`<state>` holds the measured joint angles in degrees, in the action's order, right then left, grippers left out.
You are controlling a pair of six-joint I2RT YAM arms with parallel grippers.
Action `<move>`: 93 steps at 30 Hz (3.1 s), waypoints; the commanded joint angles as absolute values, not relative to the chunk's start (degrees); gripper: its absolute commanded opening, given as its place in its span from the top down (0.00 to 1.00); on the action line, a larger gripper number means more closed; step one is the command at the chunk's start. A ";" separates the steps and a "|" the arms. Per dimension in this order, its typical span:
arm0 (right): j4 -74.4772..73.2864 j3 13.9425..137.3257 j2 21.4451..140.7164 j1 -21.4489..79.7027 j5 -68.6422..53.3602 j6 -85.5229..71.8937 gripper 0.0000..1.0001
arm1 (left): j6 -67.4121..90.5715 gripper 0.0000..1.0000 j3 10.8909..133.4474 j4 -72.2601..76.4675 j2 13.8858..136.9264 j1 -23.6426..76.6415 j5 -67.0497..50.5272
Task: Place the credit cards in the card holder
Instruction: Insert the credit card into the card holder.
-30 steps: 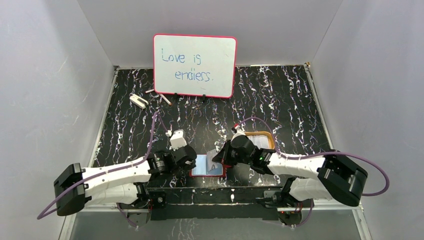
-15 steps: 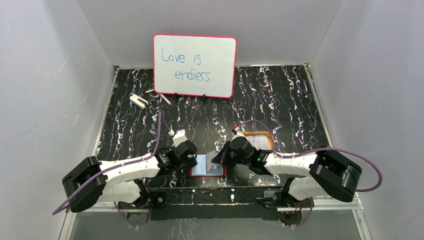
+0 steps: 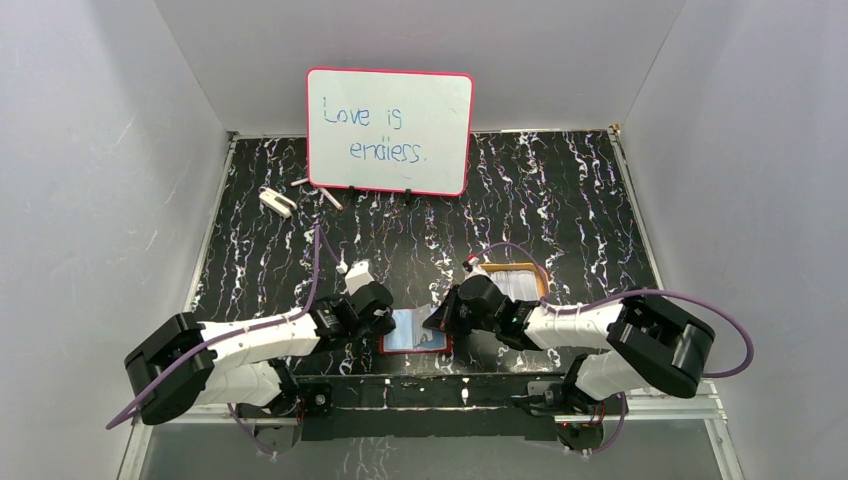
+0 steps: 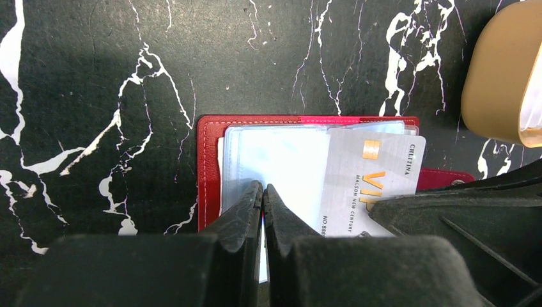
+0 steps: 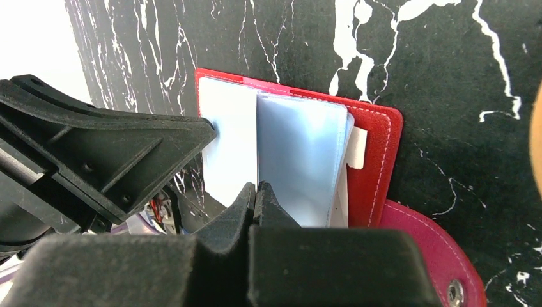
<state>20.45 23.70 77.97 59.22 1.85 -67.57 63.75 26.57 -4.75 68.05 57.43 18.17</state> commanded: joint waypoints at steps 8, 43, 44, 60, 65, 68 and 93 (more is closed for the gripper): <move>26.45 22.44 79.15 59.06 0.97 -69.48 1.00 | 63.70 0.98 26.71 -11.43 64.12 57.18 18.75; 33.07 20.63 82.44 59.06 -2.98 -69.40 1.00 | 65.57 1.00 25.17 -15.92 66.13 57.15 19.05; 33.50 20.39 82.71 59.06 -2.99 -69.62 1.00 | 65.62 1.00 24.95 -15.76 66.18 57.19 18.87; 38.55 16.33 81.08 59.06 2.14 -71.30 1.00 | 66.36 1.00 23.56 -14.78 66.23 57.15 17.40; 38.47 16.48 81.91 59.06 2.36 -71.19 1.00 | 66.29 1.00 23.89 -14.74 66.90 57.13 17.36; 37.44 16.31 81.53 59.06 3.08 -71.13 1.00 | 66.24 1.00 24.08 -15.02 66.90 57.15 17.46; 30.99 16.70 80.17 59.06 3.94 -68.30 1.00 | 66.95 1.00 23.69 -14.25 67.55 57.13 17.16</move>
